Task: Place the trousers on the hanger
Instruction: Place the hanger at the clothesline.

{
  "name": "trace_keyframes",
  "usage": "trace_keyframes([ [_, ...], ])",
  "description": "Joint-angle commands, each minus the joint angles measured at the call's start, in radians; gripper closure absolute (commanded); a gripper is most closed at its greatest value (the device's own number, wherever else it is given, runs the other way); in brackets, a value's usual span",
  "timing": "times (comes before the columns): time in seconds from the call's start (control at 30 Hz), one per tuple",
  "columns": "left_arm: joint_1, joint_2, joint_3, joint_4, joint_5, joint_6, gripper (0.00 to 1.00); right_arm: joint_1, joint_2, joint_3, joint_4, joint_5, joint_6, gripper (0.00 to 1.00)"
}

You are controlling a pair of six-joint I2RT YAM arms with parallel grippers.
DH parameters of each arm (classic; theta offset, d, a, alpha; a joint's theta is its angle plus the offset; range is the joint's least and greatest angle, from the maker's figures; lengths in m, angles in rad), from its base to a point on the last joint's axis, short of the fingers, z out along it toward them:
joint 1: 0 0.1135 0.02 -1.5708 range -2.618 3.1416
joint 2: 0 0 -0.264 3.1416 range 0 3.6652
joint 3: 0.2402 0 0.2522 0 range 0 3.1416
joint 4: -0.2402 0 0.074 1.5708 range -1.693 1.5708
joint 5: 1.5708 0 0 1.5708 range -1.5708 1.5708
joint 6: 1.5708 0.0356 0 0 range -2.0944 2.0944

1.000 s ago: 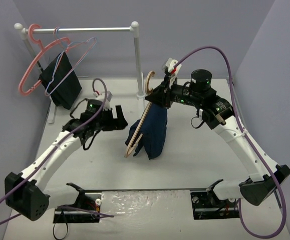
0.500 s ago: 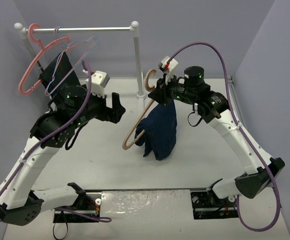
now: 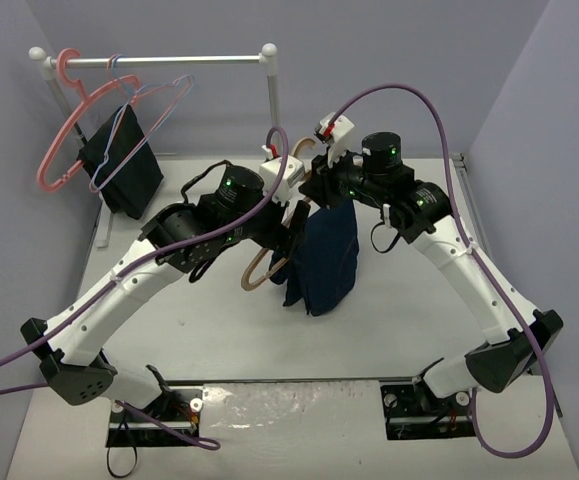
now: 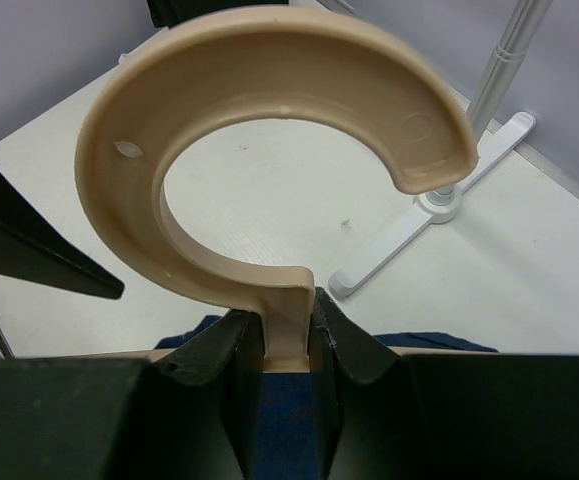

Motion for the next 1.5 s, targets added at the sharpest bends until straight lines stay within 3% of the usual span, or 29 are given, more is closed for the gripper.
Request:
trace_keyframes([
  [0.0,-0.009,-0.002,0.052,0.012,-0.001,0.015,0.26,-0.004,-0.023,0.078,0.108,0.011,-0.016,1.0],
  [0.2,-0.009,-0.001,0.017,0.041,0.039,0.007,0.49,-0.003,-0.021,0.078,0.108,0.009,-0.02,1.0],
  [0.33,-0.009,-0.006,0.003,0.056,0.044,0.006,0.69,-0.005,-0.023,0.078,0.108,0.005,-0.02,1.0],
  [0.43,-0.009,-0.015,-0.008,0.065,0.05,0.006,0.93,-0.004,-0.025,0.076,0.109,0.005,-0.02,1.0],
  [0.5,-0.009,-0.023,-0.016,0.071,0.048,0.004,1.0,-0.004,-0.027,0.076,0.108,0.001,-0.019,1.0],
  [0.67,-0.009,-0.056,-0.028,0.082,0.035,0.007,1.0,-0.004,-0.032,0.077,0.108,-0.014,-0.018,1.0],
  [0.7,-0.009,-0.066,-0.029,0.082,0.021,0.009,1.0,-0.005,-0.034,0.075,0.108,-0.016,-0.018,0.96],
  [0.83,-0.008,-0.109,-0.036,0.083,-0.03,0.015,1.0,-0.005,-0.048,0.06,0.11,-0.006,-0.014,0.5],
  [0.93,-0.003,-0.127,-0.033,0.083,-0.069,0.013,1.0,-0.005,-0.068,0.045,0.108,0.008,-0.013,0.37],
  [1.17,0.052,-0.141,0.047,0.0,-0.162,0.009,1.0,-0.008,-0.165,0.024,0.083,0.071,-0.014,0.29],
  [1.47,0.255,-0.164,0.148,-0.047,-0.188,-0.011,1.0,-0.02,-0.336,-0.071,0.053,0.239,-0.023,0.27],
])
